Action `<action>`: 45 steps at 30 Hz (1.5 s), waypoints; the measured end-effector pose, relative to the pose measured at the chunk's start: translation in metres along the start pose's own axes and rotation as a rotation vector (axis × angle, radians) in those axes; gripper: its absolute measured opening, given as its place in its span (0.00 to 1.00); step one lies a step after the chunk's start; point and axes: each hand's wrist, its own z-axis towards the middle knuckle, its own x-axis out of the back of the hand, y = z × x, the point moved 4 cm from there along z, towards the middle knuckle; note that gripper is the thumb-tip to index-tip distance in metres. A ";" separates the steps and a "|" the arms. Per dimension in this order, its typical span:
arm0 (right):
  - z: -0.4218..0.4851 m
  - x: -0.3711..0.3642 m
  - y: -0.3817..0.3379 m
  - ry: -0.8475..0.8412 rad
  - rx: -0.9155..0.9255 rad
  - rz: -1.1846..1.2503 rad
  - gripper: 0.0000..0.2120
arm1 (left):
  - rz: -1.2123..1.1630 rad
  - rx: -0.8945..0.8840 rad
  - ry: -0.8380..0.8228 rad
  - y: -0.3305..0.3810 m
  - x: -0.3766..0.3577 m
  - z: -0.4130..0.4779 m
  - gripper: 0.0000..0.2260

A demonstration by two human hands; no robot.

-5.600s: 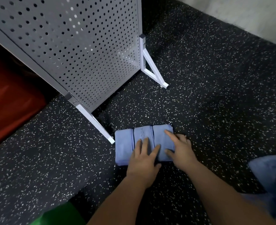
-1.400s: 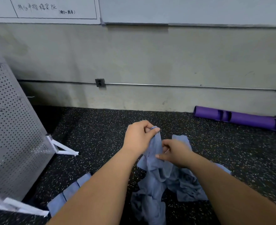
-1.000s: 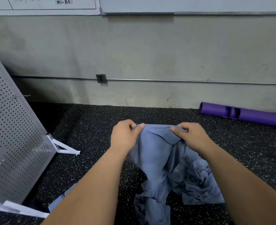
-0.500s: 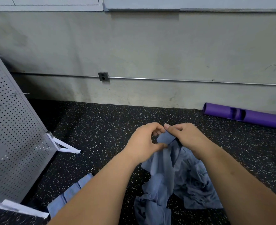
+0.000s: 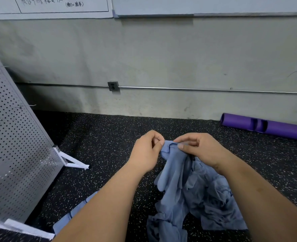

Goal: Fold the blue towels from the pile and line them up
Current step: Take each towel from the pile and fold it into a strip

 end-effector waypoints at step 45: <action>-0.005 0.049 0.017 0.371 0.045 -0.622 0.10 | -0.170 0.164 0.623 -0.022 0.066 0.004 0.08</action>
